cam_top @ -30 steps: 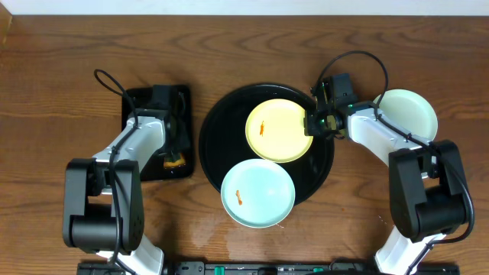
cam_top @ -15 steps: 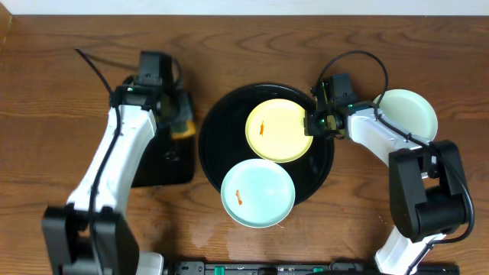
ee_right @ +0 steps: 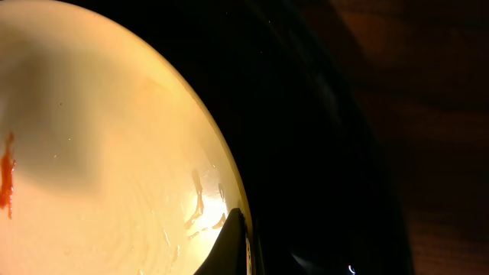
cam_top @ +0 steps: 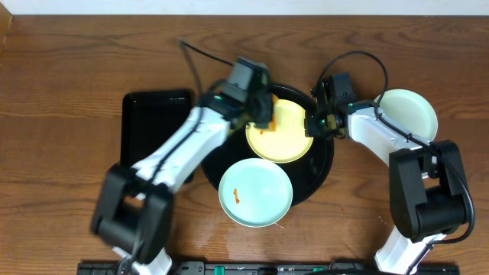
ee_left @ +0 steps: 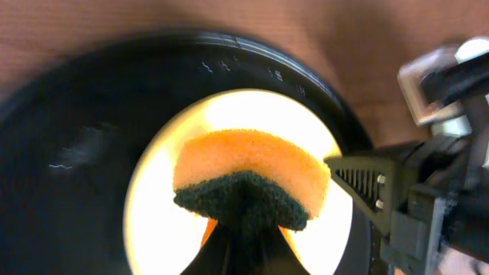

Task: Clean dirty plates on tray and stack at the side
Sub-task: 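Wipe the yellow plate with the sponge in the left gripper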

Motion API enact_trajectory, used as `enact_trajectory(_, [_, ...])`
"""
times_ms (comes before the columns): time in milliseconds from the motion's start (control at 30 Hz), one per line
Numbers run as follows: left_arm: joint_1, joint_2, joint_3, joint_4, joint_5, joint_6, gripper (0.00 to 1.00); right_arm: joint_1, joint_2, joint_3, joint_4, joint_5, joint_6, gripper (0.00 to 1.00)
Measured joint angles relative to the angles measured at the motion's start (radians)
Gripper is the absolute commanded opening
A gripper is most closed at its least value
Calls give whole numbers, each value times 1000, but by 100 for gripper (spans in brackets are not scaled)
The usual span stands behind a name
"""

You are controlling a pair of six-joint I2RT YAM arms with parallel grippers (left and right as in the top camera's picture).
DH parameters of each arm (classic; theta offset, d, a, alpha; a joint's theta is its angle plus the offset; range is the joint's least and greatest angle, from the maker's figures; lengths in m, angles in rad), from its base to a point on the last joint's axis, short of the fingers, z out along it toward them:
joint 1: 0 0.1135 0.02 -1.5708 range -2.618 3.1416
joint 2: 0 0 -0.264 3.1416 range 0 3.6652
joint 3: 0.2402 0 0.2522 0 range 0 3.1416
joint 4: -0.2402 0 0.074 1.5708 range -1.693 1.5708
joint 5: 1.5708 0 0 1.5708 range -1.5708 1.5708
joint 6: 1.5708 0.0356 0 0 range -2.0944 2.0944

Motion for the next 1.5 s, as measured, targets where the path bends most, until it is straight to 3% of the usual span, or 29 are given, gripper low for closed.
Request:
enact_trajectory(300, [-36,217,0,130,51,-56,7,0,0,1,-2,0,0,1])
enact_trajectory(500, [-27,247,3,122,-25,-25,7,1,0,1,-11,-5,0,1])
enact_trajectory(900, [-70,246,17,37,-483,108,8,5,0,1,-19,-44,0,1])
enact_trajectory(1100, [-115,248,66,-74,-726,126,8,10,3,1,-21,-69,2,1])
enact_trajectory(1267, [-75,248,145,-148,-881,133,7,8,3,1,-30,-69,5,1])
enact_trajectory(1400, [-45,228,176,-213,-893,133,7,8,3,1,-31,-69,5,1])
enact_trajectory(1500, [-37,169,177,-275,-759,133,8,8,3,1,-31,-69,5,1])
